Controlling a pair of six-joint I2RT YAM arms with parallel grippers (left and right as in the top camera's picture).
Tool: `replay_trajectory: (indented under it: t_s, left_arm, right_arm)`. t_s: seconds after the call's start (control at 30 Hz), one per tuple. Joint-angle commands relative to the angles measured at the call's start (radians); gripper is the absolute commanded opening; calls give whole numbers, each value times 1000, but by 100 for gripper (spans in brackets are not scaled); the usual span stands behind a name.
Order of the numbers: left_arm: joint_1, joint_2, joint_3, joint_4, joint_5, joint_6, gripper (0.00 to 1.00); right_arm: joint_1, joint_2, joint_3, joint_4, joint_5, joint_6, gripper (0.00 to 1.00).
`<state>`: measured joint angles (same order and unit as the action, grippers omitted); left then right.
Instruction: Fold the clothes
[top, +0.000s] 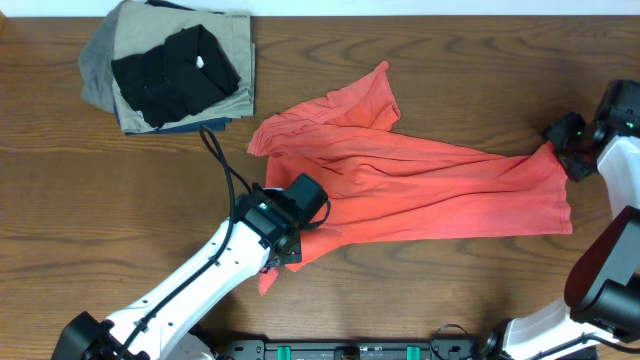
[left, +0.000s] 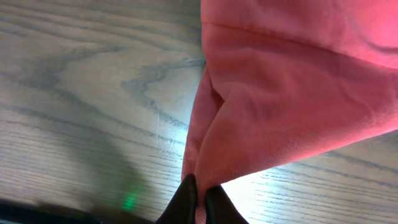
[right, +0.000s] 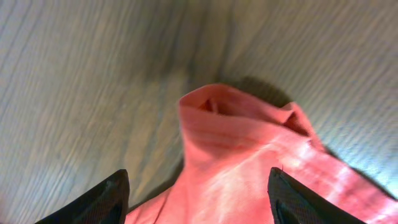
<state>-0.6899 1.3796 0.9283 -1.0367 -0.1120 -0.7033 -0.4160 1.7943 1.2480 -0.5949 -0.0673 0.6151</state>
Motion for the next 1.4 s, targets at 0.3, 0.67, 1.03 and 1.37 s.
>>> replay_trajectory:
  t_s: [0.3,0.67,1.03,1.37]
  left_arm:
    - [4,5,9,5,-12,-5,6]
    - [4,2,10,4,-11,-5,7]
    - [4,-174,150,-105,-12,37,6]
    - [4,-449,380,-161,-13,130,6]
  right_arm:
    - [20,104,22,-3,26,-6,50]
    - [14,98,60,-53,22,-5,11]
    - [2,-2,340,-411,22,-6,1]
    - [3,-235,472,-573,18,-29,3]
